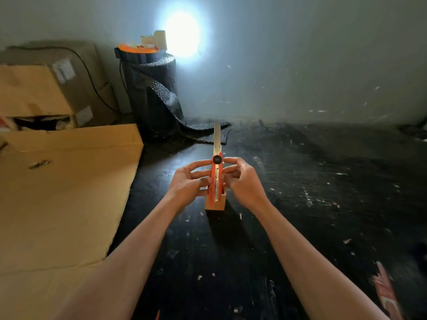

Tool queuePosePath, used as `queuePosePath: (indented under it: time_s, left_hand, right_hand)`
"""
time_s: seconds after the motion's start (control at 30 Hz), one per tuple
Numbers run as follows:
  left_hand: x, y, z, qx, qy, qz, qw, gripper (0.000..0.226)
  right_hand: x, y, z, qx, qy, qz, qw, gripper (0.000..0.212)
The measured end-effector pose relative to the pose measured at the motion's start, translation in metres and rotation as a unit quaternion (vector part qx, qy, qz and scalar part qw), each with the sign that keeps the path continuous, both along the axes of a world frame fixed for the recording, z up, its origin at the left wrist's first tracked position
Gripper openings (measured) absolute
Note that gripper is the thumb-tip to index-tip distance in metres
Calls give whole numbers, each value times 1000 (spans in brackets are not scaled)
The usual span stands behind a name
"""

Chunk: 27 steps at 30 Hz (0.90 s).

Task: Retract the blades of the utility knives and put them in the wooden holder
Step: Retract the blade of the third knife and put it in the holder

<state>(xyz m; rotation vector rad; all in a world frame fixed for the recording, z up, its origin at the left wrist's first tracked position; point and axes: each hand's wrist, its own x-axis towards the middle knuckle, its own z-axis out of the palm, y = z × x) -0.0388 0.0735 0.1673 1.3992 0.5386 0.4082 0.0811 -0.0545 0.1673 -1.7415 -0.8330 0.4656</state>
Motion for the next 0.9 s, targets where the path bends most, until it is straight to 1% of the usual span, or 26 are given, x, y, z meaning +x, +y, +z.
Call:
queuePosePath:
  time_s: [0.1,0.17,0.23,0.33,0.43,0.53,0.77,0.9]
  left_hand:
    - [1,-3,13,9,-11,-10,1000,44]
    - [1,-4,20,23,-12,-10,1000,44]
    - [1,-3,25,35,-13,-10,999,45]
    - [0,-3,29,37,-15,-14,999,47]
    - [-2,-5,31,37,-15,-15,999,50]
    - [-3,-7,32,31,-21,-13,999,48]
    - [-3,-11,39,8,-34,-21,999,50]
    - [-2,-12,43,-4,-34,-19,999,54]
  right_hand:
    - [5,4,24,-4,-85,-12,996,41]
    - [8,6,36,-13,-126,-9,992,35]
    - [9,7,42,-18,-147,-9,989,28]
    - [8,5,46,-12,-152,-13,988,23]
    - [4,0,47,-20,-155,-6,988,23]
    - [2,-6,44,-28,-156,9,987,24]
    - [-7,-20,36,-41,-144,27,988,22]
    - [-9,-27,30,-37,-127,12,991,16]
